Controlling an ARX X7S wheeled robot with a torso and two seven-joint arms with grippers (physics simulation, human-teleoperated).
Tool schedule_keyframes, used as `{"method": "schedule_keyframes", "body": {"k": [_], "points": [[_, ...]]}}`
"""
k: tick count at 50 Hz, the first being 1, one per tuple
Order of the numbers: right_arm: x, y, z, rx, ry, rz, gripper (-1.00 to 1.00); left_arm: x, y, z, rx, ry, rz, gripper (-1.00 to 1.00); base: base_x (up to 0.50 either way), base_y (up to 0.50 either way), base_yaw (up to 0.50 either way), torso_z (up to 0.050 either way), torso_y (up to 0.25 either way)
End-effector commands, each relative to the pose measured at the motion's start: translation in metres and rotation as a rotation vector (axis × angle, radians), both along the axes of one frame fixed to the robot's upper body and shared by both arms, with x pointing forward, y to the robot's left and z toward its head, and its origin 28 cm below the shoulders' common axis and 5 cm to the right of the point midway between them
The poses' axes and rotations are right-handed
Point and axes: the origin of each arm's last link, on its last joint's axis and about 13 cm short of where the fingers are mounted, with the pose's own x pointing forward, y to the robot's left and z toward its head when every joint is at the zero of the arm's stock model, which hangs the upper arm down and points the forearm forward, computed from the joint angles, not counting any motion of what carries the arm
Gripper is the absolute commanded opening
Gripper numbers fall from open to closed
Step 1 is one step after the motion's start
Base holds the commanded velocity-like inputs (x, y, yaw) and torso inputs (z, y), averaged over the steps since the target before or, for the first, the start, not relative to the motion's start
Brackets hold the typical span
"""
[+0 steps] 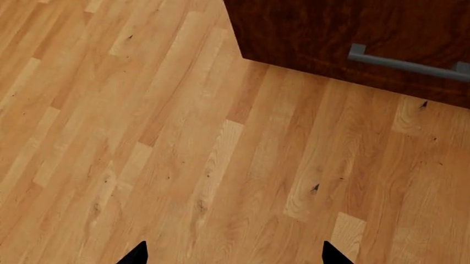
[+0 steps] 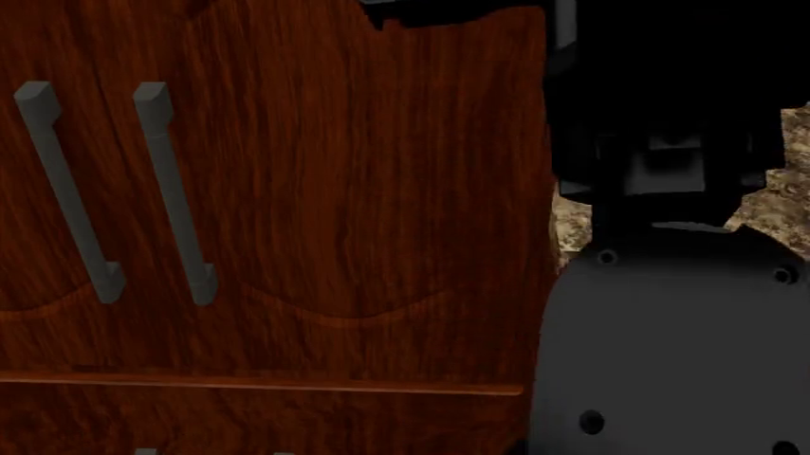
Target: Press the stop button on the microwave
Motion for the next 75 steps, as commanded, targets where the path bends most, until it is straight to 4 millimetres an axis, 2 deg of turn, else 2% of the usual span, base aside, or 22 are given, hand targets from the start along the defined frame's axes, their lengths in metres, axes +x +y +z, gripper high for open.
{"method": "schedule_keyframes", "body": {"k": [1, 7, 22, 32, 43, 51, 53, 59, 75], "points": [[0.02, 0.006, 0.05, 0.027, 0.018, 0.014, 1.0, -0.006, -0.001, -0.002, -0.011, 0.028, 0.011, 1.0, 0.0, 0.0, 0.0, 0.034, 0.035], [0.045, 0.005, 0.073, 0.044, 0.069, 0.002, 1.0, -0.006, -0.001, -0.002, -0.011, 0.028, 0.011, 1.0, 0.0, 0.0, 0.0, 0.05, 0.063], [0.064, 0.005, 0.125, 0.059, 0.078, -0.058, 1.0, -0.006, -0.001, -0.002, -0.011, 0.028, 0.011, 1.0, 0.0, 0.0, 0.0, 0.05, 0.066], [0.065, 0.006, 0.131, 0.053, 0.076, -0.082, 1.0, -0.006, -0.001, -0.002, -0.011, 0.028, 0.011, 1.0, 0.0, 0.0, 0.0, 0.05, 0.067], [0.075, 0.007, 0.136, 0.041, 0.096, -0.11, 1.0, -0.006, -0.001, -0.002, -0.011, 0.028, 0.011, 1.0, 0.0, 0.0, 0.0, 0.05, 0.067], [0.068, 0.01, 0.148, 0.094, 0.089, -0.025, 1.0, -0.006, -0.001, -0.002, -0.011, 0.028, 0.011, 1.0, 0.0, 0.0, 0.0, 0.05, 0.068], [0.069, 0.009, 0.152, 0.167, 0.109, 0.042, 1.0, -0.006, -0.001, -0.002, -0.011, 0.028, 0.011, 1.0, 0.0, 0.0, 0.0, 0.05, 0.068], [0.072, 0.016, 0.149, 0.234, 0.164, 0.134, 1.0, -0.006, -0.001, -0.002, -0.011, 0.028, 0.011, 1.0, 0.0, 0.0, 0.0, 0.05, 0.069], [0.066, 0.031, 0.146, 0.156, 0.16, 0.143, 1.0, -0.006, -0.001, -0.002, -0.011, 0.028, 0.011, 1.0, 0.17, 0.21, 0.0, 0.05, 0.068]]}}
